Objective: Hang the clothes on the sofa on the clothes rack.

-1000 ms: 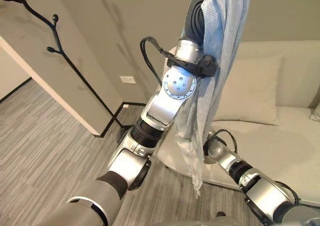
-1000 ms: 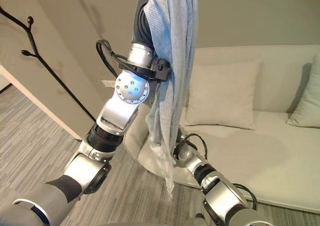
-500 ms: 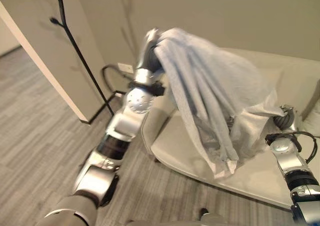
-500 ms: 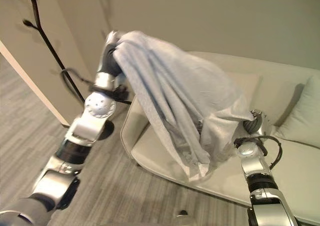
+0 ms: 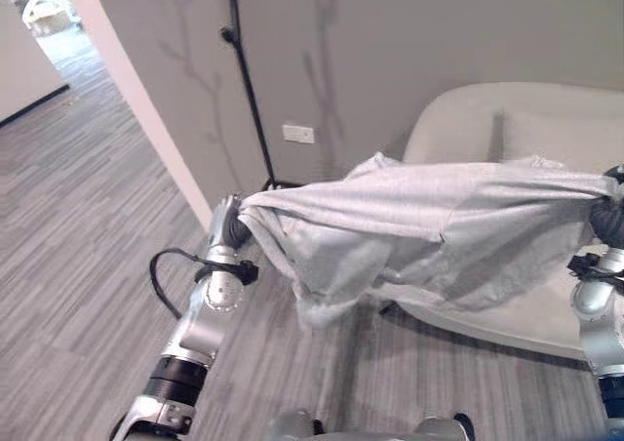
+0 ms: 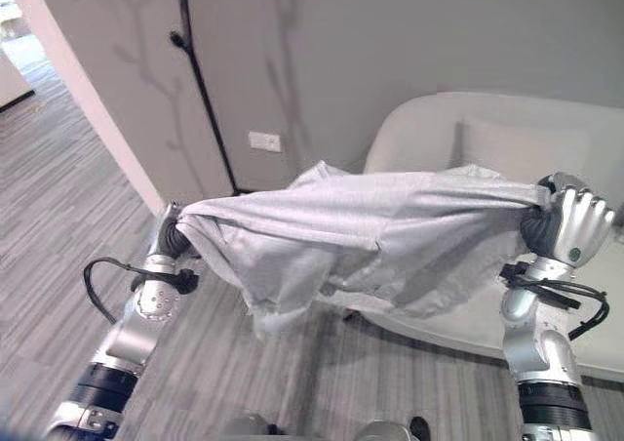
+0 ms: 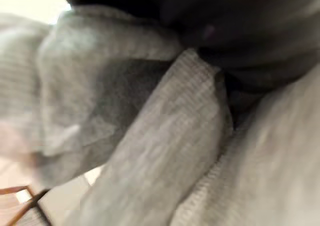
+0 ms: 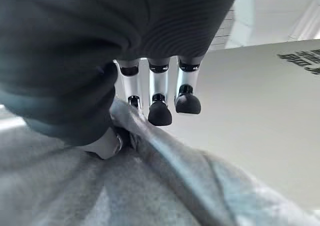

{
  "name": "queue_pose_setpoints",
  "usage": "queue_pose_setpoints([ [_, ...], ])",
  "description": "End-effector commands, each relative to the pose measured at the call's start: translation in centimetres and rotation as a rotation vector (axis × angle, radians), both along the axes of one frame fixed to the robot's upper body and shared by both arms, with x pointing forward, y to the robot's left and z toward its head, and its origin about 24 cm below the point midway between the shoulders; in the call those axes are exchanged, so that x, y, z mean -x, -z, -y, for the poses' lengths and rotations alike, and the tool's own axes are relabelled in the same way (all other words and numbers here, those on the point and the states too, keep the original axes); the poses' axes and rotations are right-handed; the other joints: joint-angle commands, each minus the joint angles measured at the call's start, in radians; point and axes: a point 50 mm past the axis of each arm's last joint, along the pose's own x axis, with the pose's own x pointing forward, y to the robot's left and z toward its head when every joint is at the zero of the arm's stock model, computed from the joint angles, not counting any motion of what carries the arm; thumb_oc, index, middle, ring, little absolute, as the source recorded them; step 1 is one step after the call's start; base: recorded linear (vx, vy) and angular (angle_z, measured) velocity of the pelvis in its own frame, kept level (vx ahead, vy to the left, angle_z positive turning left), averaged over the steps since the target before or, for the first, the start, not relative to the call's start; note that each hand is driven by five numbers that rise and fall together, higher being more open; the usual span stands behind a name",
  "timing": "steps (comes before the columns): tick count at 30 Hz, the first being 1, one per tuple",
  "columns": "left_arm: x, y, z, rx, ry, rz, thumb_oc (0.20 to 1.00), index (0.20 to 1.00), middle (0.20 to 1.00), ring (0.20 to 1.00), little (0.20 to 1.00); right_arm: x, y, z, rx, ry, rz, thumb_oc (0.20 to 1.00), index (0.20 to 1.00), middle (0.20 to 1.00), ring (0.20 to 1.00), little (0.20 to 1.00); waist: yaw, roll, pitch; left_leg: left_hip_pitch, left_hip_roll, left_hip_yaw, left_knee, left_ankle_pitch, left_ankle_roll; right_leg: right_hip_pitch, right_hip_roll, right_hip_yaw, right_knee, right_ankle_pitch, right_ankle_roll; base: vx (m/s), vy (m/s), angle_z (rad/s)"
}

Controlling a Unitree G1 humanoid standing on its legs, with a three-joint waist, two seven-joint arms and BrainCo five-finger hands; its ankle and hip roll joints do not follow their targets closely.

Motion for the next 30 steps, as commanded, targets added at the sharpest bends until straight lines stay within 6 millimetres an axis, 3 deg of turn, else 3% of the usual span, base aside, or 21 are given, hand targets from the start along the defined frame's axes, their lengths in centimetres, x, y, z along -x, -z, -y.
queue_pose_setpoints([
  [1, -1.2, -4.4, -0.8, 0.056, -0.036, 0.210, 0.200, 0.200, 0.200, 0.200, 0.200, -1.1, -3.5, 1.3, 0.002, -0.005, 0.091, 0.200, 0.200, 0.200, 0.200, 0.200, -0.048, -0.038, 0.007, 0.151, 0.002, -0.060, -0.147, 0.025, -0.106, 0.021, 0.091, 0.057, -0.109, 0.092, 0.032, 0.07, 0.473, 0.14],
  [2, -1.2, -3.6, -0.7, 0.077, -0.036, 0.174, 0.200, 0.200, 0.200, 0.200, 0.200, -1.6, -3.1, 0.3, -0.024, -0.073, 0.061, 0.200, 0.200, 0.200, 0.200, 0.200, -0.066, -0.040, 0.022, 0.166, -0.016, -0.066, -0.147, 0.023, -0.094, -0.026, 0.146, 0.071, -0.097, 0.101, 0.034, 0.09, 0.313, 0.18],
  [4, -1.3, -3.1, -0.8, 0.099, -0.041, 0.146, 0.200, 0.200, 0.200, 0.200, 0.200, -2.4, -2.7, -1.4, -0.053, -0.177, 0.019, 0.200, 0.200, 0.200, 0.200, 0.200, -0.098, -0.035, 0.057, 0.193, -0.021, -0.070, -0.147, 0.031, -0.083, -0.110, 0.210, 0.062, -0.039, 0.101, 0.028, 0.06, 0.193, 0.38],
  [6, -1.3, -2.8, -0.9, 0.152, -0.057, 0.128, 0.200, 0.200, 0.200, 0.200, 0.200, -3.0, -2.3, -3.9, -0.097, -0.311, 0.007, 0.200, 0.200, 0.200, 0.200, 0.200, -0.113, -0.038, 0.092, 0.218, -0.019, -0.071, -0.147, 0.042, -0.079, -0.168, 0.232, 0.054, 0.018, 0.100, 0.015, 0.03, 0.067, 0.20],
  [7, -1.3, -2.8, -1.0, 0.152, -0.059, 0.127, 0.200, 0.200, 0.200, 0.200, 0.200, -3.0, -2.3, -4.0, -0.098, -0.314, 0.006, 0.200, 0.200, 0.200, 0.200, 0.200, -0.115, -0.038, 0.092, 0.221, -0.018, -0.071, -0.147, 0.038, -0.079, -0.166, 0.233, 0.055, 0.020, 0.094, 0.015, 0.04, -0.025, 0.11],
  [8, -1.0, -2.1, -0.2, 0.222, -0.047, 0.096, 0.200, 0.200, 0.200, 0.200, 0.200, -2.9, -1.0, -6.0, -0.167, -0.420, -0.031, 0.200, 0.200, 0.200, 0.200, 0.200, -0.098, -0.061, 0.084, 0.219, -0.028, -0.077, -0.147, 0.057, -0.071, -0.133, 0.229, 0.065, -0.016, 0.097, 0.000, 0.03, -0.033, 0.13],
  [9, -0.9, -2.0, -0.3, 0.221, -0.047, 0.093, 0.200, 0.200, 0.200, 0.200, 0.200, -2.8, -0.9, -6.0, -0.169, -0.420, -0.033, 0.200, 0.200, 0.200, 0.200, 0.200, -0.098, -0.063, 0.083, 0.220, -0.028, -0.078, -0.147, 0.058, -0.071, -0.129, 0.228, 0.064, -0.021, 0.099, 0.000, 0.05, -0.064, 0.25],
  [10, -0.8, -2.0, 0.7, 0.277, -0.018, 0.084, 0.200, 0.200, 0.200, 0.200, 0.200, -2.9, 0.1, -7.4, -0.233, -0.507, -0.075, 0.200, 0.200, 0.200, 0.200, 0.200, -0.086, -0.065, 0.072, 0.213, -0.019, -0.080, -0.110, 0.083, -0.066, -0.104, 0.213, 0.066, -0.060, 0.099, 0.003, 0.04, -0.029, 0.33],
  [12, -0.8, -1.9, 0.7, 0.277, -0.018, 0.081, 0.200, 0.200, 0.200, 0.200, 0.200, -2.8, 0.1, -7.4, -0.235, -0.507, -0.078, 0.200, 0.200, 0.200, 0.200, 0.200, -0.090, -0.065, 0.069, 0.206, -0.019, -0.085, -0.099, 0.078, -0.066, -0.101, 0.211, 0.063, -0.070, 0.103, 0.003, 0.07, -0.044, 0.40],
  [13, -1.3, -2.6, 2.2, 0.262, 0.044, 0.098, 0.200, 0.200, 0.200, 0.200, 0.200, -2.4, -0.2, -8.8, -0.230, -0.587, -0.060, 0.200, 0.200, 0.200, 0.200, 0.200, -0.078, -0.092, 0.056, 0.138, 0.020, -0.033, 0.114, 0.090, -0.077, -0.040, 0.135, 0.038, -0.140, 0.123, 0.007, 0.16, -0.076, 0.52],
  [14, -1.5, -2.9, 2.5, 0.258, 0.055, 0.104, 0.200, 0.200, 0.200, 0.200, 0.200, -2.4, -0.6, -8.8, -0.225, -0.589, -0.041, 0.200, 0.200, 0.200, 0.200, 0.200, -0.080, -0.101, 0.054, 0.065, 0.032, -0.040, 0.247, 0.058, -0.080, -0.006, 0.106, 0.019, -0.174, 0.135, 0.009, 0.16, -0.074, 0.66],
  [15, -1.5, -2.9, 2.5, 0.258, 0.055, 0.104, 0.200, 0.200, 0.200, 0.200, 0.200, -2.4, -0.6, -8.8, -0.224, -0.589, -0.040, 0.200, 0.200, 0.200, 0.200, 0.200, -0.083, -0.099, 0.054, 0.059, 0.035, -0.043, 0.257, 0.053, -0.080, -0.005, 0.108, 0.016, -0.176, 0.136, 0.009, 0.22, -0.054, 1.05],
  [17, -1.8, -3.5, 2.3, 0.260, 0.040, 0.131, 0.200, 0.200, 0.200, 0.200, 0.200, -2.6, -1.3, -8.8, -0.189, -0.573, -0.012, 0.200, 0.200, 0.200, 0.200, 0.200, -0.065, -0.124, 0.062, -0.037, 0.064, -0.021, 0.376, 0.026, -0.084, 0.056, 0.069, 0.014, -0.203, 0.138, 0.004, 0.12, -0.029, 0.86],
  [18, -1.8, -3.5, 2.3, 0.260, 0.040, 0.131, 0.200, 0.200, 0.200, 0.200, 0.200, -2.6, -1.3, -8.8, -0.189, -0.573, -0.012, 0.200, 0.200, 0.200, 0.200, 0.200, -0.066, -0.124, 0.062, -0.039, 0.064, -0.021, 0.377, 0.025, -0.084, 0.056, 0.070, 0.014, -0.204, 0.138, 0.004, 0.22, 0.039, 0.26],
  [19, -2.0, -4.0, 1.5, 0.219, 0.012, 0.157, 0.200, 0.200, 0.200, 0.200, 0.200, -2.7, -1.5, -7.8, -0.169, -0.513, -0.012, 0.200, 0.200, 0.200, 0.200, 0.200, -0.038, -0.123, 0.047, -0.103, 0.089, -0.013, 0.276, -0.001, -0.087, 0.131, 0.062, 0.027, -0.239, 0.122, 0.006, 0.39, 0.063, 0.03],
  [20, -2.0, -4.1, 1.0, 0.196, -0.004, 0.164, 0.200, 0.200, 0.200, 0.200, 0.200, -2.7, -1.4, -7.4, -0.163, -0.490, -0.018, 0.200, 0.200, 0.200, 0.200, 0.200, -0.024, -0.123, 0.036, -0.111, 0.078, -0.027, 0.219, 0.001, -0.094, 0.152, 0.059, 0.045, -0.252, 0.118, 0.005, 0.53, 0.125, -0.03],
  [23, -2.1, -5.3, -0.6, 0.135, -0.072, 0.219, 0.200, 0.200, 0.200, 0.200, 0.200, -3.0, -1.5, -6.4, -0.160, -0.435, -0.032, 0.200, 0.200, 0.200, 0.200, 0.200, 0.017, -0.119, 0.029, -0.139, 0.080, -0.076, 0.040, 0.054, -0.105, 0.190, 0.056, 0.079, -0.264, 0.113, 0.007, 0.32, 0.139, -0.46],
  [24, -2.0, -6.8, -2.4, 0.100, -0.158, 0.297, 0.200, 0.200, 0.200, 0.200, 0.200, -3.7, -2.3, -5.9, -0.119, -0.400, -0.040, 0.200, 0.200, 0.200, 0.200, 0.200, 0.056, -0.130, 0.035, -0.186, 0.090, -0.131, -0.053, 0.064, -0.115, 0.230, 0.030, 0.114, -0.263, 0.099, 0.004, 0.26, 0.186, -0.75],
  [26, -1.6, -7.8, -3.7, 0.087, -0.211, 0.343, 0.200, 0.200, 0.200, 0.200, 0.200, -3.9, -2.9, -5.9, -0.102, -0.392, -0.028, 0.200, 0.200, 0.200, 0.200, 0.200, 0.070, -0.132, 0.045, -0.191, 0.095, -0.158, -0.054, 0.078, -0.119, 0.228, 0.020, 0.144, -0.254, 0.105, 0.005, 0.23, 0.238, -0.68],
  [27, -1.1, -9.2, -5.8, 0.040, -0.304, 0.411, 0.200, 0.200, 0.200, 0.200, 0.200, -4.0, -4.3, -5.6, -0.044, -0.365, 0.006, 0.200, 0.200, 0.200, 0.200, 0.200, 0.076, -0.134, 0.023, -0.167, 0.104, -0.180, -0.062, 0.100, -0.133, 0.233, -0.001, 0.165, -0.253, 0.106, 0.003, 0.23, 0.312, -1.05],
  [30, -1.1, -11.1, -7.0, -0.002, -0.357, 0.496, 0.200, 0.200, 0.200, 0.200, 0.200, -4.1, -6.2, -5.0, 0.000, -0.314, 0.088, 0.200, 0.200, 0.200, 0.200, 0.200, 0.089, -0.139, -0.019, -0.153, 0.075, -0.167, -0.052, 0.112, -0.135, 0.215, -0.049, 0.194, -0.245, 0.124, 0.000, 0.23, 0.338, -0.89],
])
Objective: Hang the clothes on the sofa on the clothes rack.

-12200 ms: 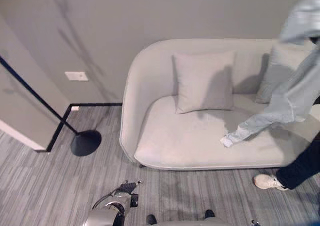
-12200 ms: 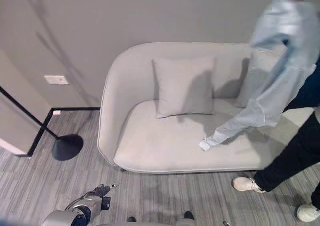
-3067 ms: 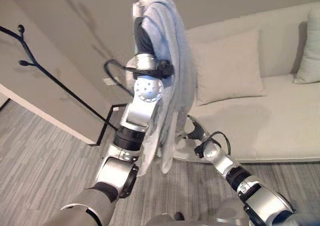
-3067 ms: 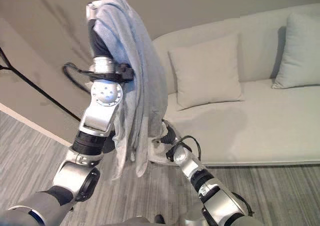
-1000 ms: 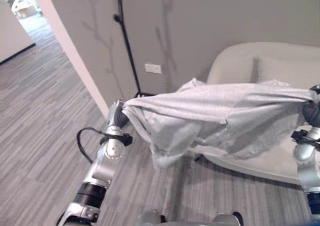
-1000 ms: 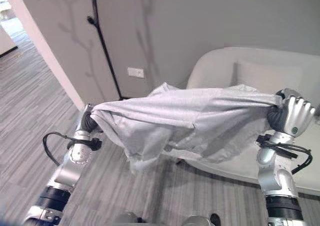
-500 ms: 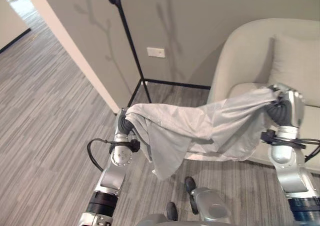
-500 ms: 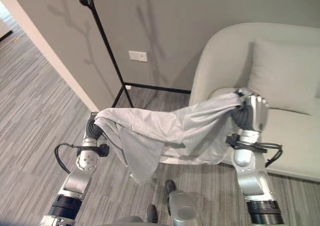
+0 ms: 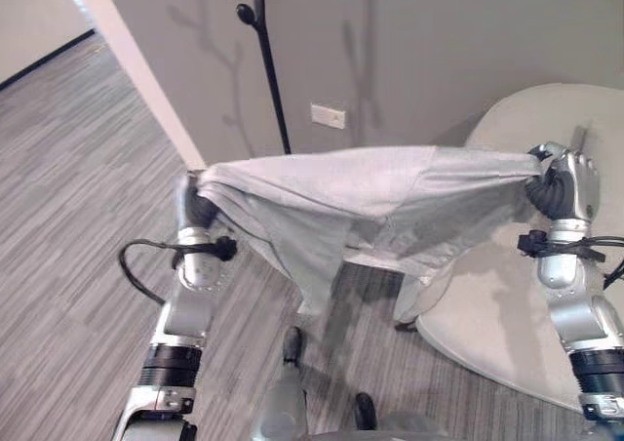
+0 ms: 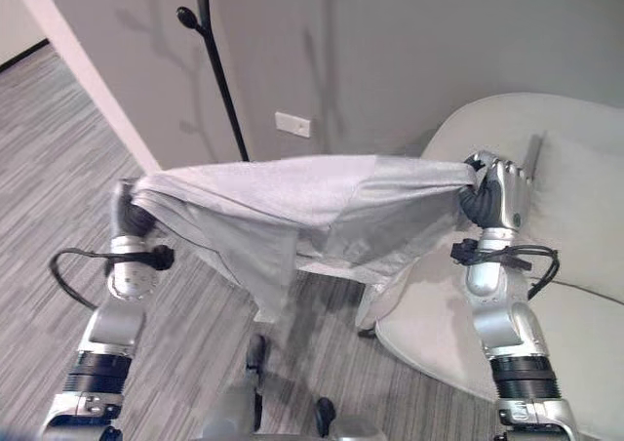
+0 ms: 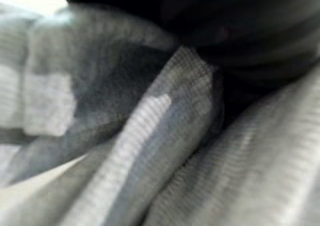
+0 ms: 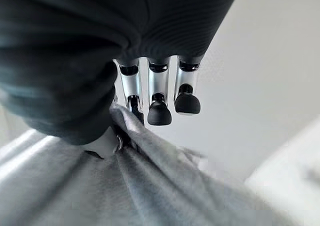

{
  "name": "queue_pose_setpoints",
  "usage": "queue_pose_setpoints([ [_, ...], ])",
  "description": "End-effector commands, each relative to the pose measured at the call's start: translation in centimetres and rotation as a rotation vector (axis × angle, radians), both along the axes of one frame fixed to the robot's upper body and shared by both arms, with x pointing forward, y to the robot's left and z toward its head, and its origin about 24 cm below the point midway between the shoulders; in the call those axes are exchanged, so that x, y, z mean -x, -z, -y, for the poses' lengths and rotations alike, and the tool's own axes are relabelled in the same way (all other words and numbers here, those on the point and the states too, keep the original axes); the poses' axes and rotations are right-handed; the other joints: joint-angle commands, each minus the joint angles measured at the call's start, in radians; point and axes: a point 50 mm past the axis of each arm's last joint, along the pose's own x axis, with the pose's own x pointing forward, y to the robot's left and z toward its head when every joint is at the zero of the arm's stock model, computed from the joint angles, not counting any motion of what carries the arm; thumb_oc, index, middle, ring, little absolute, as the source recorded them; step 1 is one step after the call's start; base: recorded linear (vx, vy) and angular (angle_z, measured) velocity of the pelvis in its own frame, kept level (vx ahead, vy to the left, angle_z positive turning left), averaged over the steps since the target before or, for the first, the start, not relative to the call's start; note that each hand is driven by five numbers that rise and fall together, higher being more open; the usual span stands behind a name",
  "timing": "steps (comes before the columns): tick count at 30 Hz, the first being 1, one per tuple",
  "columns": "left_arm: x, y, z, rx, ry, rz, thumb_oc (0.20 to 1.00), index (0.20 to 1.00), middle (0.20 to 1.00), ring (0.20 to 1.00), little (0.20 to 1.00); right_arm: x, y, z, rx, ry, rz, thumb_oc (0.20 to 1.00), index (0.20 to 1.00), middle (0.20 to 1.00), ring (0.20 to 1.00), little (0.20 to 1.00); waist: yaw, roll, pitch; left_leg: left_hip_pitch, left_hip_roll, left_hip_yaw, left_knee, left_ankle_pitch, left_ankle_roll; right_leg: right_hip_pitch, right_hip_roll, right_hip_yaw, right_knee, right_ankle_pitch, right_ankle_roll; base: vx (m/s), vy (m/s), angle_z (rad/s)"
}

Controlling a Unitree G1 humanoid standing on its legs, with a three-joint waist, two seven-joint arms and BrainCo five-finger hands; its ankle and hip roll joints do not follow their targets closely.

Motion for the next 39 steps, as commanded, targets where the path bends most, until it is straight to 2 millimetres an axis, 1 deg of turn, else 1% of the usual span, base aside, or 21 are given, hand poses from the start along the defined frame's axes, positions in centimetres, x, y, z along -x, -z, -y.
queue_pose_setpoints([
  [1, 0.3, -5.7, -0.6, -0.110, -0.067, 0.266, 0.200, 0.200, 0.200, 0.200, 0.200, 0.1, -5.4, 0.0, 0.071, 0.036, 0.263, 0.200, 0.200, 0.200, 0.200, 0.200, 0.029, -0.018, -0.079, 0.071, -0.011, 0.021, -0.088, 0.032, -0.041, 0.010, -0.193, 0.004, 0.055, 0.141, 0.028, 0.05, 0.091, -0.50],
  [6, 0.3, -5.7, -0.6, -0.110, -0.067, 0.266, 0.200, 0.200, 0.200, 0.200, 0.200, 0.1, -5.4, 0.0, 0.070, 0.036, 0.263, 0.200, 0.200, 0.200, 0.200, 0.200, 0.033, -0.018, -0.082, 0.063, -0.011, 0.024, -0.086, 0.037, -0.040, 0.000, -0.193, 0.010, 0.058, 0.144, 0.031, 0.07, 0.107, -0.06],
  [7, -0.1, -8.2, -1.9, -0.180, -0.139, 0.333, 0.200, 0.200, 0.200, 0.200, 0.200, -0.1, -7.4, 1.5, 0.072, 0.125, 0.329, 0.200, 0.200, 0.200, 0.200, 0.200, 0.021, 0.008, -0.130, 0.118, -0.060, 0.045, -0.087, 0.020, -0.040, 0.009, -0.233, -0.002, 0.119, 0.158, 0.018, 0.76, 1.117, 0.09],
  [8, -2.0, -10.3, -2.8, -0.215, -0.194, 0.352, 0.200, 0.200, 0.200, 0.200, 0.200, -2.6, -11.1, 0.0, 0.085, 0.073, 0.369, 0.200, 0.200, 0.200, 0.200, 0.200, 0.002, 0.065, -0.106, 0.224, -0.069, 0.074, -0.090, 0.037, -0.027, -0.046, -0.268, -0.050, 0.313, 0.144, -0.016, 0.84, 1.242, -0.13],
  [9, -2.6, -10.9, -3.1, -0.224, -0.210, 0.356, 0.200, 0.200, 0.200, 0.200, 0.200, -3.5, -12.8, -1.2, 0.099, 0.034, 0.391, 0.200, 0.200, 0.200, 0.200, 0.200, -0.005, 0.085, -0.068, 0.264, -0.054, 0.088, -0.098, 0.044, -0.031, -0.073, -0.274, -0.063, 0.388, 0.120, -0.029, 0.49, 0.824, -0.35],
  [11, -3.0, -11.7, -3.2, -0.242, -0.215, 0.364, 0.200, 0.200, 0.200, 0.200, 0.200, -4.1, -14.1, -1.9, 0.134, 0.015, 0.397, 0.200, 0.200, 0.200, 0.200, 0.200, -0.009, 0.095, -0.047, 0.291, -0.052, 0.095, -0.105, 0.044, -0.030, -0.092, -0.260, -0.068, 0.436, 0.111, -0.028, 0.10, 0.253, -0.51],
  [12, -4.0, -13.6, -3.8, -0.314, -0.230, 0.359, 0.200, 0.200, 0.200, 0.200, 0.200, -4.7, -16.6, -2.3, 0.198, 0.008, 0.406, 0.200, 0.200, 0.200, 0.200, 0.200, -0.027, 0.096, -0.019, 0.338, -0.080, 0.101, -0.124, 0.041, -0.026, -0.130, -0.174, -0.069, 0.495, 0.107, -0.004, 0.06, 0.264, -0.41],
  [14, -4.5, -15.6, -4.4, -0.365, -0.251, 0.363, 0.200, 0.200, 0.200, 0.200, 0.200, -4.7, -19.8, -2.8, 0.260, 0.008, 0.441, 0.200, 0.200, 0.200, 0.200, 0.200, -0.048, 0.091, -0.003, 0.372, -0.107, 0.105, -0.135, 0.045, -0.021, -0.182, -0.079, -0.087, 0.479, 0.097, 0.028, 0.08, 0.261, -0.24],
  [16, -4.7, -16.4, -4.5, -0.351, -0.261, 0.382, 0.200, 0.200, 0.200, 0.200, 0.200, -5.0, -21.0, -3.3, 0.263, 0.002, 0.462, 0.200, 0.200, 0.200, 0.200, 0.200, -0.057, 0.101, 0.018, 0.378, -0.104, 0.102, -0.147, 0.048, -0.021, -0.180, -0.076, -0.089, 0.477, 0.096, 0.029, 0.09, 0.093, 0.18],
  [17, -4.7, -18.0, -5.5, -0.393, -0.296, 0.371, 0.200, 0.200, 0.200, 0.200, 0.200, -5.1, -22.5, -3.6, 0.271, -0.003, 0.464, 0.200, 0.200, 0.200, 0.200, 0.200, -0.086, 0.096, 0.021, 0.419, -0.125, 0.097, -0.165, 0.031, -0.012, -0.236, -0.021, -0.108, 0.400, 0.080, 0.044, 0.11, 0.100, 0.15],
  [22, -4.7, -18.5, -5.6, -0.382, -0.302, 0.383, 0.200, 0.200, 0.200, 0.200, 0.200, -5.2, -23.3, -4.0, 0.276, -0.009, 0.478, 0.200, 0.200, 0.200, 0.200, 0.200, -0.098, 0.106, 0.036, 0.422, -0.120, 0.090, -0.171, 0.035, -0.013, -0.226, -0.018, -0.116, 0.384, 0.090, 0.044, 0.07, 0.050, 0.09],
  [23, -4.1, -21.3, -7.1, -0.468, -0.372, 0.355, 0.200, 0.200, 0.200, 0.200, 0.200, -5.8, -24.1, -2.6, 0.294, 0.064, 0.405, 0.200, 0.200, 0.200, 0.200, 0.200, -0.151, 0.093, 0.052, 0.485, -0.145, 0.066, -0.174, 0.020, 0.010, -0.351, 0.047, -0.092, 0.224, 0.107, 0.048, 0.28, 0.155, 0.01],
  [24, -5.6, -24.2, -6.1, -0.486, -0.347, 0.295, 0.200, 0.200, 0.200, 0.200, 0.200, -5.8, -27.3, -4.7, 0.396, 0.043, 0.384, 0.200, 0.200, 0.200, 0.200, 0.200, -0.152, 0.073, 0.051, 0.485, -0.148, 0.060, -0.179, 0.002, 0.022, -0.304, 0.020, -0.101, 0.161, 0.155, 0.056, 0.30, 0.161, 0.36],
  [27, -5.7, -24.8, -5.8, -0.483, -0.341, 0.306, 0.200, 0.200, 0.200, 0.200, 0.200, -5.7, -27.8, -4.6, 0.395, 0.049, 0.391, 0.200, 0.200, 0.200, 0.200, 0.200, -0.150, 0.078, 0.061, 0.490, -0.144, 0.056, -0.179, -0.004, 0.023, -0.293, 0.022, -0.104, 0.151, 0.152, 0.057, 0.04, -0.002, 0.68],
  [28, -6.6, -23.9, -5.0, -0.483, -0.290, 0.254, 0.200, 0.200, 0.200, 0.200, 0.200, -6.7, -26.1, -3.9, 0.414, 0.062, 0.293, 0.200, 0.200, 0.200, 0.200, 0.200, -0.137, 0.071, 0.042, 0.475, -0.140, 0.054, -0.181, -0.008, 0.027, -0.274, 0.001, -0.105, 0.110, 0.166, 0.057, 0.07, -0.037, 0.53],
  [32, -7.7, -21.1, -4.5, -0.469, -0.241, 0.167, 0.200, 0.200, 0.200, 0.200, 0.200, -7.8, -23.1, -2.8, 0.349, 0.047, 0.206, 0.200, 0.200, 0.200, 0.200, 0.200, -0.140, 0.072, 0.022, 0.455, -0.133, 0.047, -0.181, -0.012, 0.028, -0.267, -0.013, -0.105, 0.070, 0.177, 0.059, 0.06, -0.031, 0.18],
  [33, -7.7, -21.0, -4.5, -0.470, -0.241, 0.166, 0.200, 0.200, 0.200, 0.200, 0.200, -7.9, -22.9, -2.8, 0.347, 0.047, 0.204, 0.200, 0.200, 0.200, 0.200, 0.200, -0.140, 0.071, 0.019, 0.453, -0.133, 0.047, -0.181, -0.011, 0.028, -0.268, -0.014, -0.105, 0.068, 0.178, 0.059, 0.03, -0.050, 0.39],
  [35, -8.4, -17.3, -4.9, -0.436, -0.220, 0.047, 0.200, 0.200, 0.200, 0.200, 0.200, -8.8, -19.4, -1.8, 0.286, 0.024, 0.107, 0.200, 0.200, 0.200, 0.200, 0.200, -0.138, 0.070, 0.000, 0.438, -0.134, 0.043, -0.181, -0.019, 0.027, -0.266, -0.022, -0.104, 0.033, 0.182, 0.059, 0.06, -0.062, 0.19],
  [36, -8.7, -14.3, -5.2, -0.386, -0.206, -0.028, 0.200, 0.200, 0.200, 0.200, 0.200, -9.1, -17.6, -1.5, 0.277, 0.010, 0.057, 0.200, 0.200, 0.200, 0.200, 0.200, -0.141, 0.067, -0.004, 0.426, -0.136, 0.043, -0.181, -0.022, 0.025, -0.270, -0.025, -0.103, 0.018, 0.184, 0.060, 0.07, -0.035, -0.07],
  [38, -8.7, -14.0, -5.2, -0.388, -0.206, -0.034, 0.200, 0.200, 0.200, 0.200, 0.200, -9.1, -17.3, -1.5, 0.278, 0.010, 0.051, 0.200, 0.200, 0.200, 0.200, 0.200, -0.141, 0.068, -0.014, 0.422, -0.136, 0.043, -0.181, -0.022, 0.025, -0.273, -0.025, -0.104, 0.016, 0.185, 0.060, 0.02, -0.018, -0.06],
  [39, -8.6, -12.6, -5.3, -0.366, -0.198, -0.061, 0.200, 0.200, 0.200, 0.200, 0.200, -9.1, -16.5, -1.2, 0.270, 0.009, 0.034, 0.200, 0.200, 0.200, 0.200, 0.200, -0.141, 0.067, -0.011, 0.419, -0.137, 0.042, -0.181, -0.023, 0.025, -0.275, -0.026, -0.103, 0.013, 0.186, 0.060, 0.04, -0.033, -0.09],
])
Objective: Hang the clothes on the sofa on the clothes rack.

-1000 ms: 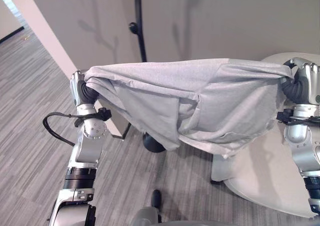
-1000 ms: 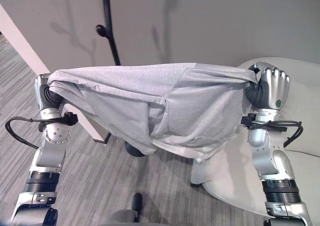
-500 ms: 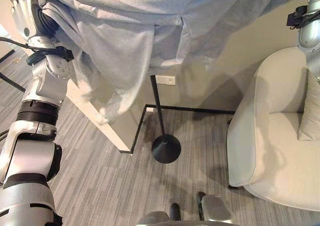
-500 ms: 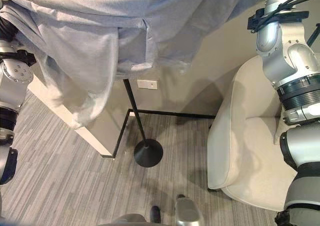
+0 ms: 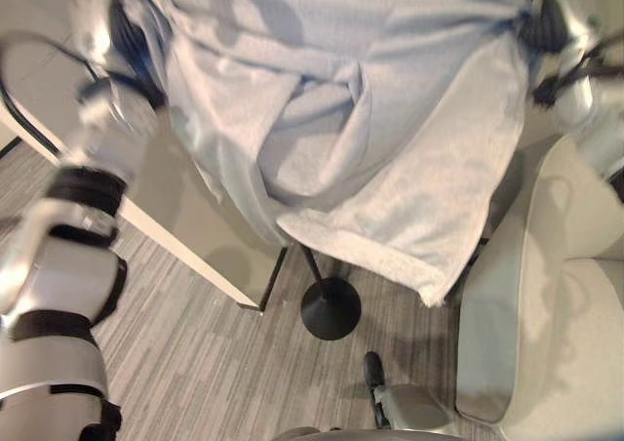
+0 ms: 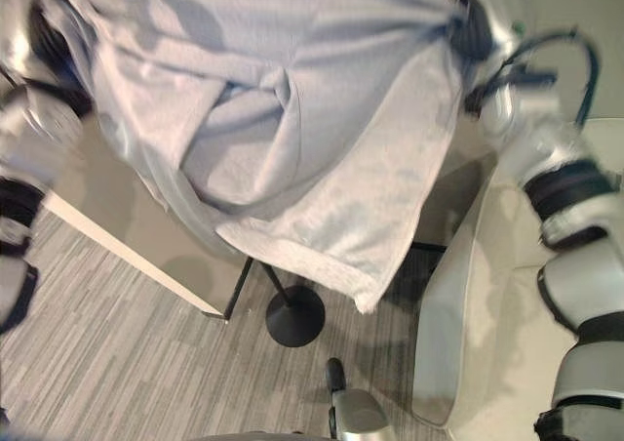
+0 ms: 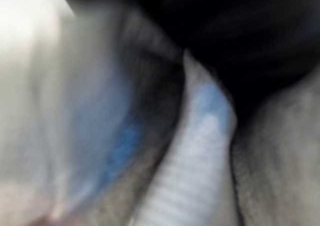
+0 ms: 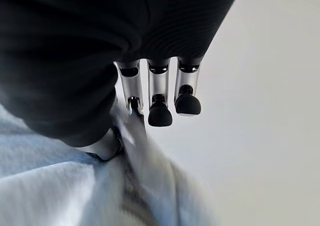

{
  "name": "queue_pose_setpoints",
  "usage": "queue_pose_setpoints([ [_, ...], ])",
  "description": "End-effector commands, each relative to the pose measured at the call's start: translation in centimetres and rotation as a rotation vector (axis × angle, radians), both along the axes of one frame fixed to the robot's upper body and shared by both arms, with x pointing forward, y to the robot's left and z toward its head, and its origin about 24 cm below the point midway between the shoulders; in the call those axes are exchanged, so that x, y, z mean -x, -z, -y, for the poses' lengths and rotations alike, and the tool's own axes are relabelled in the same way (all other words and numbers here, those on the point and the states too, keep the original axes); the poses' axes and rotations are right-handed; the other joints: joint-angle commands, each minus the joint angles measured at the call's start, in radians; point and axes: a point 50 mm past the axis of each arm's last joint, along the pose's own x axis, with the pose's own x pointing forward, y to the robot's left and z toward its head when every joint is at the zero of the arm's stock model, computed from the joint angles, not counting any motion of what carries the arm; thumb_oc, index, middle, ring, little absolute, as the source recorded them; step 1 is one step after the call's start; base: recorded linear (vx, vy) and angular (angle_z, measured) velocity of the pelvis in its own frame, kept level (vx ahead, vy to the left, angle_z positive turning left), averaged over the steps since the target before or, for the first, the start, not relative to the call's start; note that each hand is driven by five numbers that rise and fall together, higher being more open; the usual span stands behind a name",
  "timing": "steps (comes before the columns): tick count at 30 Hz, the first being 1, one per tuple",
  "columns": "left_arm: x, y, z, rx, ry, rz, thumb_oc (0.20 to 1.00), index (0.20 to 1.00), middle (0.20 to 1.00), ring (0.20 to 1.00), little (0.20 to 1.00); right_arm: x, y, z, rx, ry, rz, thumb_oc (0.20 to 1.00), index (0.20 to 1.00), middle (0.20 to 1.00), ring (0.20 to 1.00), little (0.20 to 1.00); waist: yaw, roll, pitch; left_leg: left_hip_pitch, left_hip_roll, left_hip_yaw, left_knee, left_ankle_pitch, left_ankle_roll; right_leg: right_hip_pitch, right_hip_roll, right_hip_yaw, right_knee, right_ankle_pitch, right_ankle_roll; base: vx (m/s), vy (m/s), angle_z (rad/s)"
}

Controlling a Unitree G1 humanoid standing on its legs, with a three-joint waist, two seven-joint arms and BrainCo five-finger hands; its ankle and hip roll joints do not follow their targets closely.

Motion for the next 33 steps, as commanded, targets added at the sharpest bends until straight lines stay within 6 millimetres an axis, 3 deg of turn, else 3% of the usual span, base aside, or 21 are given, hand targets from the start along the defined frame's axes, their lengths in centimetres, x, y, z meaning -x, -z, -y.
queue_pose_setpoints([
  [1, 1.1, 2.8, -2.4, 0.034, -0.099, -0.063, 0.200, 0.200, 0.200, 0.200, 0.200, 1.2, -3.4, 2.8, -0.035, 0.097, 0.114, 0.200, 0.200, 0.200, 0.200, 0.200, -0.003, -0.009, -0.037, -0.014, -0.003, 0.030, -0.108, 0.190, -0.013, 0.001, -0.079, 0.078, -0.013, -0.065, 0.055, 0.04, -0.033, -0.07],
  [2, 1.1, 2.8, -2.4, 0.034, -0.099, -0.063, 0.200, 0.200, 0.200, 0.200, 0.200, 1.2, -3.4, 2.8, -0.035, 0.097, 0.113, 0.200, 0.200, 0.200, 0.200, 0.200, -0.003, -0.009, -0.038, -0.015, -0.003, 0.030, -0.108, 0.190, -0.013, 0.000, -0.079, 0.078, -0.013, -0.065, 0.055, 0.02, -0.043, -0.04],
  [3, 1.9, 7.9, -2.0, 0.133, -0.097, -0.146, 0.200, 0.200, 0.200, 0.200, 0.200, 1.9, -1.8, 3.5, -0.012, 0.106, 0.102, 0.200, 0.200, 0.200, 0.200, 0.200, -0.005, -0.012, -0.034, -0.030, -0.003, 0.029, -0.108, 0.192, -0.012, -0.013, -0.080, 0.081, -0.017, -0.065, 0.056, 0.01, -0.019, -0.03],
  [5, 2.1, 8.2, -1.9, 0.130, -0.096, -0.155, 0.200, 0.200, 0.200, 0.200, 0.200, 2.0, -1.3, 3.7, -0.012, 0.110, 0.093, 0.200, 0.200, 0.200, 0.200, 0.200, -0.002, -0.011, -0.047, -0.033, -0.001, 0.029, -0.108, 0.188, -0.012, -0.015, -0.078, 0.081, -0.017, -0.068, 0.056, 0.00, 0.000, 0.00],
  [6, 2.9, 11.5, -1.7, 0.199, -0.109, -0.216, 0.200, 0.200, 0.200, 0.200, 0.200, 2.5, 0.4, 4.1, -0.033, 0.111, 0.085, 0.200, 0.200, 0.200, 0.200, 0.200, -0.002, -0.015, -0.050, -0.038, 0.000, 0.030, -0.108, 0.187, -0.011, -0.019, -0.078, 0.084, -0.019, -0.070, 0.054, 0.00, 0.000, 0.00],
  [8, 4.3, 15.3, -1.2, 0.276, -0.122, -0.292, 0.200, 0.200, 0.200, 0.200, 0.200, 3.3, 2.4, 4.5, -0.061, 0.106, 0.067, 0.200, 0.200, 0.200, 0.200, 0.200, 0.002, -0.023, -0.059, -0.044, 0.001, 0.030, -0.108, 0.184, -0.009, -0.024, -0.077, 0.085, -0.019, -0.070, 0.055, 0.00, 0.000, 0.00],
  [11, 4.2, 15.3, -1.2, 0.273, -0.120, -0.294, 0.200, 0.200, 0.200, 0.200, 0.200, 3.4, 2.5, 4.6, -0.063, 0.110, 0.065, 0.200, 0.200, 0.200, 0.200, 0.200, 0.006, -0.025, -0.063, -0.046, 0.001, 0.031, -0.108, 0.184, -0.009, -0.026, -0.077, 0.086, -0.019, -0.070, 0.055, 0.00, -0.008, -0.04],
  [12, 5.4, 18.6, 0.3, 0.436, -0.123, -0.321, 0.200, 0.200, 0.200, 0.200, 0.200, 3.9, 5.1, 4.3, -0.130, 0.091, 0.052, 0.200, 0.200, 0.200, 0.200, 0.200, 0.007, -0.035, -0.068, -0.051, 0.002, 0.028, -0.108, 0.181, -0.006, -0.031, -0.076, 0.091, -0.019, -0.068, 0.055, 0.01, -0.033, 0.02],
  [13, 5.8, 19.4, 1.0, 0.486, -0.108, -0.323, 0.200, 0.200, 0.200, 0.200, 0.200, 4.3, 6.3, 4.1, -0.155, 0.082, 0.036, 0.200, 0.200, 0.200, 0.200, 0.200, 0.014, -0.040, -0.079, -0.054, 0.002, 0.026, -0.108, 0.180, -0.006, -0.033, -0.074, 0.093, -0.019, -0.067, 0.055, 0.00, -0.053, 0.07],
  [14, 6.2, 20.8, 3.8, 0.662, -0.056, -0.296, 0.200, 0.200, 0.200, 0.200, 0.200, 4.5, 9.2, 2.3, -0.287, 0.028, 0.014, 0.200, 0.200, 0.200, 0.200, 0.200, 0.019, -0.047, -0.087, -0.059, 0.002, 0.024, -0.108, 0.179, -0.005, -0.038, -0.071, 0.099, -0.017, -0.063, 0.054, -0.02, -0.034, 0.08],
  [16, 6.7, 22.2, 6.4, 0.815, 0.010, -0.304, 0.200, 0.200, 0.200, 0.200, 0.200, 4.8, 11.6, 0.4, -0.419, -0.039, -0.034, 0.200, 0.200, 0.200, 0.200, 0.200, 0.025, -0.049, -0.097, -0.062, 0.001, 0.022, -0.108, 0.180, -0.005, -0.045, -0.066, 0.102, -0.016, -0.058, 0.054, -0.03, -0.023, -0.06],
  [17, 6.8, 22.2, 6.3, 0.814, 0.010, -0.307, 0.200, 0.200, 0.200, 0.200, 0.200, 4.8, 11.7, 0.4, -0.420, -0.038, -0.036, 0.200, 0.200, 0.200, 0.200, 0.200, 0.026, -0.050, -0.100, -0.062, 0.001, 0.023, -0.108, 0.180, -0.005, -0.045, -0.066, 0.103, -0.016, -0.058, 0.054, -0.02, -0.009, -0.11],
  [18, 7.3, 23.6, 8.2, 0.944, 0.042, -0.340, 0.777, 0.777, 0.777, 0.777, 0.777, 5.2, 13.5, -0.6, -0.522, -0.077, -0.099, 0.332, 0.332, 0.332, 0.332, 0.332, 0.029, -0.049, -0.109, -0.062, 0.000, 0.025, -0.108, 0.180, -0.005, -0.048, -0.066, 0.104, -0.015, -0.053, 0.052, 0.01, 0.002, -0.09],
  [19, 7.6, 24.0, 8.9, 1.015, 0.065, -0.348, 1.000, 1.000, 1.000, 1.000, 1.000, 5.4, 14.6, -1.0, -0.577, -0.089, -0.133, 1.000, 1.000, 1.000, 1.000, 1.000, 0.032, -0.046, -0.117, -0.060, 0.002, 0.026, -0.108, 0.175, -0.005, -0.047, -0.063, 0.104, -0.015, -0.056, 0.052, 0.01, -0.001, -0.05],
  [22, 9.0, 26.0, 10.8, 1.293, 0.131, -0.383, 1.000, 1.000, 1.000, 1.000, 1.000, 6.3, 17.2, -1.5, -0.711, -0.101, -0.221, 1.000, 1.000, 1.000, 1.000, 1.000, 0.033, -0.037, -0.133, -0.061, 0.004, 0.028, -0.108, 0.178, -0.006, -0.057, -0.060, 0.102, -0.015, -0.050, 0.050, -0.01, -0.003, -0.07],
  [25, 10.2, 26.5, 10.6, 1.328, 0.141, -0.372, 1.000, 1.000, 1.000, 1.000, 1.000, 7.1, 18.8, -1.1, -0.758, -0.072, -0.268, 1.000, 1.000, 1.000, 1.000, 1.000, 0.038, -0.035, -0.148, -0.061, 0.006, 0.029, -0.108, 0.178, -0.008, -0.061, -0.058, 0.103, -0.014, -0.048, 0.047, 0.00, -0.009, -0.03],
  [26, 11.6, 28.0, 9.9, 1.405, 0.072, -0.371, 1.000, 1.000, 1.000, 1.000, 1.000, 8.3, 20.7, 0.3, -0.807, -0.005, -0.314, 1.000, 1.000, 1.000, 1.000, 1.000, 0.039, -0.034, -0.167, -0.061, 0.008, 0.031, -0.108, 0.176, -0.009, -0.067, -0.057, 0.104, -0.014, -0.046, 0.046, 0.02, -0.028, -0.05],
  [30, 13.4, 29.5, 8.4, 1.472, -0.033, -0.339, 1.000, 1.000, 1.000, 1.000, 1.000, 10.3, 23.2, 2.3, -0.871, 0.107, -0.358, 1.000, 1.000, 1.000, 1.000, 1.000, 0.040, -0.036, -0.189, -0.061, 0.010, 0.028, -0.108, 0.176, -0.012, -0.075, -0.054, 0.104, -0.014, -0.045, 0.046, 0.01, -0.014, -0.01],
  [32, 15.6, 31.7, 6.7, 1.581, -0.194, -0.294, 1.000, 1.000, 1.000, 1.000, 1.000, 12.6, 25.7, 4.2, -1.007, 0.236, -0.371, 1.000, 1.000, 1.000, 1.000, 1.000, 0.038, -0.032, -0.210, -0.056, 0.017, 0.030, -0.108, 0.165, -0.015, -0.076, -0.045, 0.107, -0.012, -0.051, 0.045, 0.02, -0.032, -0.02],
  [33, 18.3, 34.1, 5.7, 1.648, -0.341, -0.325, 1.000, 1.000, 1.000, 1.000, 1.000, 14.5, 27.8, 5.1, -1.135, 0.322, -0.387, 1.000, 1.000, 1.000, 1.000, 1.000, 0.037, -0.037, -0.228, -0.059, 0.017, 0.028, -0.108, 0.172, -0.019, -0.084, -0.047, 0.108, -0.010, -0.043, 0.044, 0.00, -0.033, -0.03],
])
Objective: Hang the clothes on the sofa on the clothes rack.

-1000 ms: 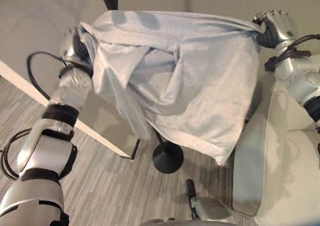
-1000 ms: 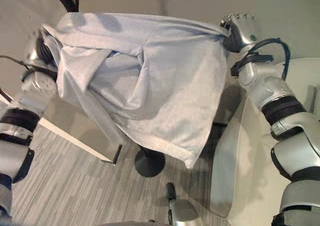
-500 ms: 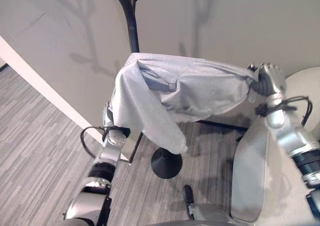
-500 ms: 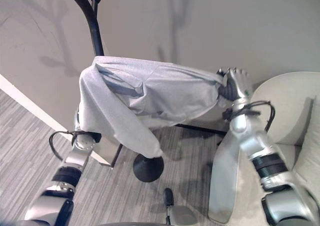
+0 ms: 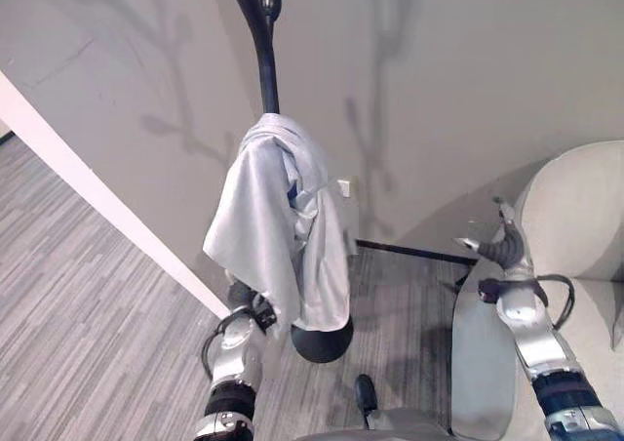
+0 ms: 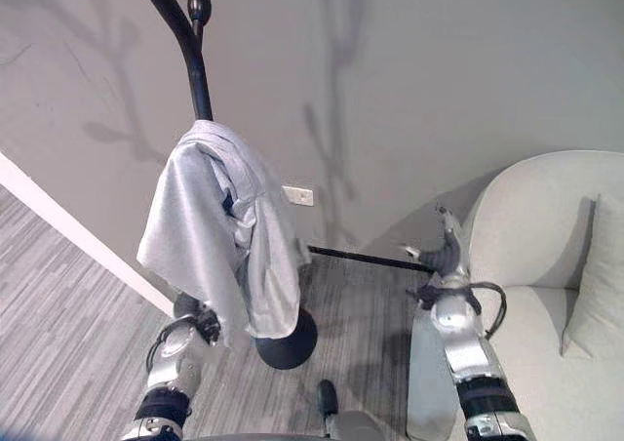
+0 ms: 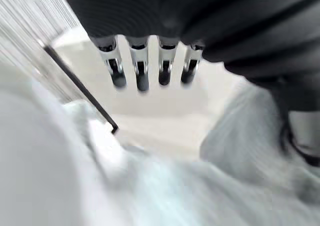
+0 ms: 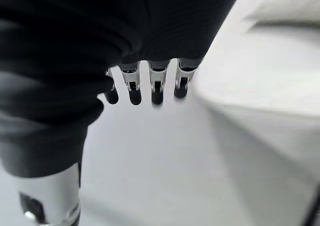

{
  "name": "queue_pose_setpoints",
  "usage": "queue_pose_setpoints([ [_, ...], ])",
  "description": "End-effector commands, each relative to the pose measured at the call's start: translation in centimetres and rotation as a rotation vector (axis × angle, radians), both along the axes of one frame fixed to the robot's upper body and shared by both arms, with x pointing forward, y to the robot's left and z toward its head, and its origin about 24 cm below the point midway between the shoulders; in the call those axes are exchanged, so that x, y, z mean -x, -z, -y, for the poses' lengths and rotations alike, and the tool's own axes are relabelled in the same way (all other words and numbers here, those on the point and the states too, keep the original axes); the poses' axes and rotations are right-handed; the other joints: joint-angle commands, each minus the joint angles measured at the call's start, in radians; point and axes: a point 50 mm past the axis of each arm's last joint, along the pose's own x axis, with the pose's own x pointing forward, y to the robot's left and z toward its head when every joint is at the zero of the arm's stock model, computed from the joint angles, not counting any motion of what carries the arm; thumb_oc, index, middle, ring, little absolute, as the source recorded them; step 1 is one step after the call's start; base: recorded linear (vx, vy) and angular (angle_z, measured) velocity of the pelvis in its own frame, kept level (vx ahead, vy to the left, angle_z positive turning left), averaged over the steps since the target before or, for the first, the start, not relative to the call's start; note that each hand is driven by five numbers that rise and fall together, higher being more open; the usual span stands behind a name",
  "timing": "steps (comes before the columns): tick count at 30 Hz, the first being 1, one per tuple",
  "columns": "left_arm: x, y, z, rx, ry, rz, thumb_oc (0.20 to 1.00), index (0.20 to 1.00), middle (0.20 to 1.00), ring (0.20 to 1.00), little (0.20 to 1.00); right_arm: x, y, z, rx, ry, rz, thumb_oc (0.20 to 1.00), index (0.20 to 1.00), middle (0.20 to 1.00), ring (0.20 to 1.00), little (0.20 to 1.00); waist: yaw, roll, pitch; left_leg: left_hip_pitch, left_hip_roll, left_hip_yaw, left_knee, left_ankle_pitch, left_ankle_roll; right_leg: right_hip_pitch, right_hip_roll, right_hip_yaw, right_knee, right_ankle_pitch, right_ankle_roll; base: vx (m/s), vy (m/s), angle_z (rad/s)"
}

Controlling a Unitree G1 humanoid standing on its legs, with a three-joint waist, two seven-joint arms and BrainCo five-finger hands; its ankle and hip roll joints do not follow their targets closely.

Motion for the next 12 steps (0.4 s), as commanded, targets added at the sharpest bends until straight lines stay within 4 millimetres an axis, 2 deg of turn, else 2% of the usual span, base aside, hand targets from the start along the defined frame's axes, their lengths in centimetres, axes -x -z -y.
queue_pose_setpoints([
  [1, 3.2, 2.0, -2.7, -0.006, -0.086, -0.100, 1.000, 1.000, 1.000, 1.000, 1.000, 1.6, 1.9, 1.0, -0.209, 0.135, 0.004, 1.000, 1.000, 1.000, 1.000, 1.000, 0.009, 0.008, -0.072, -0.051, 0.037, -0.001, -0.049, 0.147, -0.040, -0.046, -0.038, 0.061, 0.015, -0.052, 0.047, 0.01, -0.028, -0.04],
  [4, 8.7, 4.8, -4.3, 0.028, -0.178, -0.304, 1.000, 1.000, 1.000, 1.000, 1.000, 4.2, 5.4, 1.0, -0.470, 0.281, -0.064, 1.000, 1.000, 1.000, 1.000, 1.000, 0.011, 0.006, -0.096, -0.051, 0.038, -0.003, -0.049, 0.140, -0.042, -0.051, -0.035, 0.060, 0.013, -0.051, 0.051, 0.01, -0.016, -0.12],
  [5, 11.8, 5.7, -5.0, 0.075, -0.289, -0.361, 1.000, 1.000, 1.000, 1.000, 1.000, 6.8, 8.2, 1.1, -0.545, 0.358, -0.183, 1.000, 1.000, 1.000, 1.000, 1.000, 0.018, 0.006, -0.110, -0.052, 0.039, -0.002, -0.049, 0.133, -0.043, -0.055, -0.031, 0.056, 0.010, -0.053, 0.053, 0.02, -0.011, -0.12],
  [7, 11.8, 5.7, -5.0, 0.075, -0.290, -0.360, 1.000, 1.000, 1.000, 1.000, 1.000, 6.7, 8.2, 1.1, -0.546, 0.358, -0.183, 1.000, 1.000, 1.000, 1.000, 1.000, 0.019, 0.007, -0.111, -0.052, 0.040, -0.001, -0.049, 0.133, -0.043, -0.056, -0.030, 0.056, 0.010, -0.053, 0.053, 0.01, -0.004, -0.05],
  [8, 14.4, 6.2, -5.5, 0.083, -0.363, -0.419, 1.000, 1.000, 1.000, 1.000, 1.000, 8.7, 10.2, 0.9, -0.586, 0.405, -0.280, 1.000, 1.000, 1.000, 1.000, 1.000, 0.026, 0.006, -0.119, -0.055, 0.043, -0.005, -0.049, 0.131, -0.045, -0.057, -0.031, 0.055, 0.007, -0.054, 0.053, 0.03, -0.004, -0.03],
  [12, 19.4, 7.5, -4.0, 0.167, -0.446, -0.580, 1.000, 1.000, 1.000, 1.000, 1.000, 13.6, 14.3, 0.0, -0.763, 0.602, -0.451, 1.000, 1.000, 1.000, 1.000, 1.000, 0.037, 0.003, -0.136, -0.062, 0.045, -0.012, -0.049, 0.133, -0.047, -0.053, -0.032, 0.059, 0.005, -0.052, 0.056, 0.04, 0.000, 0.01],
])
